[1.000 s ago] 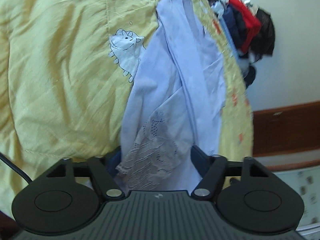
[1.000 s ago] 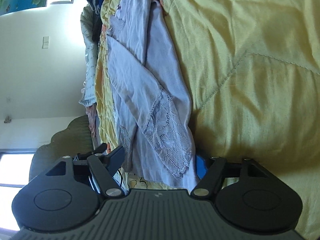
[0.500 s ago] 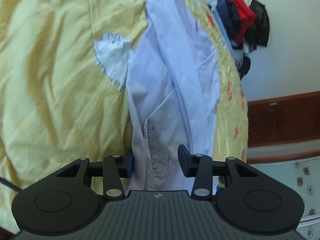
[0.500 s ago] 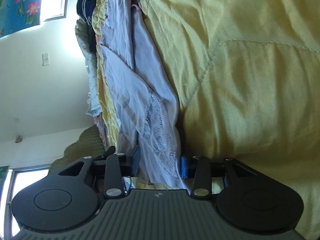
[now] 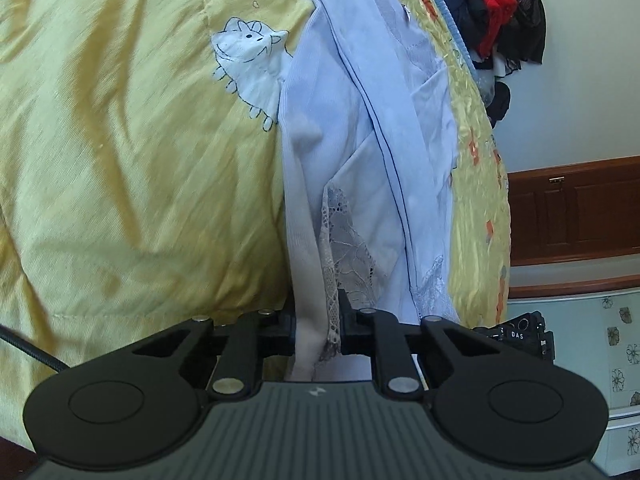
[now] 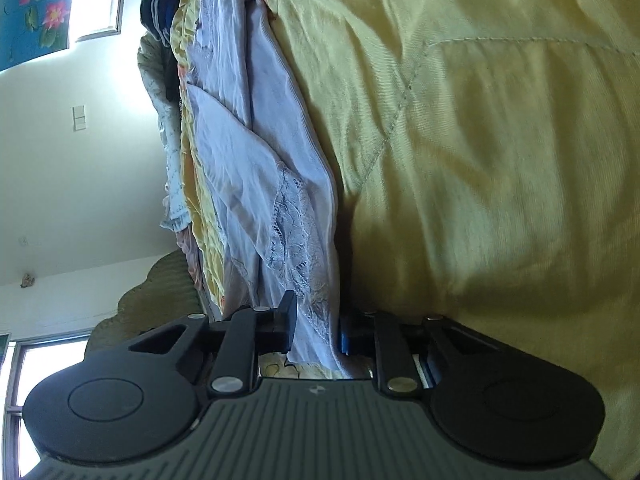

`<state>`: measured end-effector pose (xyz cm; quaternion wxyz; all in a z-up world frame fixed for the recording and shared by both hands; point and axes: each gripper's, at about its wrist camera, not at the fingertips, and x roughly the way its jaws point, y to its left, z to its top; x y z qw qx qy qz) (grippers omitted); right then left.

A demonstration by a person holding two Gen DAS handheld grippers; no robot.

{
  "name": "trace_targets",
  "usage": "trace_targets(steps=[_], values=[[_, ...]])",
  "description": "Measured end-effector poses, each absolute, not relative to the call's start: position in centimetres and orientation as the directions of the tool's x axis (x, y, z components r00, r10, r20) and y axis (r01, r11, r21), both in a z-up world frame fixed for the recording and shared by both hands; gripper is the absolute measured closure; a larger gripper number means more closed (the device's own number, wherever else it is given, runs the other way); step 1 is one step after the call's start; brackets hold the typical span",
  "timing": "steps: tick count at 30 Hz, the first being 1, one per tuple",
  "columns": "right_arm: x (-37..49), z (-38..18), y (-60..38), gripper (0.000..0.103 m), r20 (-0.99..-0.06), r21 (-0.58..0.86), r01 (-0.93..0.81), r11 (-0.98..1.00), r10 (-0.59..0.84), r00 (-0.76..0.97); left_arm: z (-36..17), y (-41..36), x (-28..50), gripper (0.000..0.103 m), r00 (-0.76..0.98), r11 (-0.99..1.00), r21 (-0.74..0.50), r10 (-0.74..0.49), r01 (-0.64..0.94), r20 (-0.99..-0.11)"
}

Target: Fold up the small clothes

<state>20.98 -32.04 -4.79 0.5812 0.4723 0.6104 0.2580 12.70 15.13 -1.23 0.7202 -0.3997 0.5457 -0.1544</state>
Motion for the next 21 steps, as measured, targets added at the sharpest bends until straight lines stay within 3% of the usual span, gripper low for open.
trace_targets(steps=[4,9,14,21], values=[[20.8,-5.0,-31.8,0.098,-0.504,0.843,0.283,0.457,0.855,0.121,-1.0,14.9,12.6,0.099,0.360,0.670,-0.714,-0.627,-0.202,-0.691],[20.3,-4.6,-31.9,0.097,-0.504,0.848,0.278,0.452,0.850,0.155,-0.3,15.0,12.6,0.099,0.357,0.663,-0.724,-0.640,-0.189,-0.680],[21.6,-3.0,-31.6,0.096,-0.426,0.887,0.274,0.373,0.889,0.170,2.1,15.4,14.5,0.099,0.395,0.610,-0.777,-0.684,-0.152,-0.614],[32.2,2.5,-30.8,0.095,-0.289,0.954,0.160,0.252,0.914,0.286,6.8,16.9,26.5,0.099,0.490,0.563,-0.826,-0.712,-0.030,-0.503]])
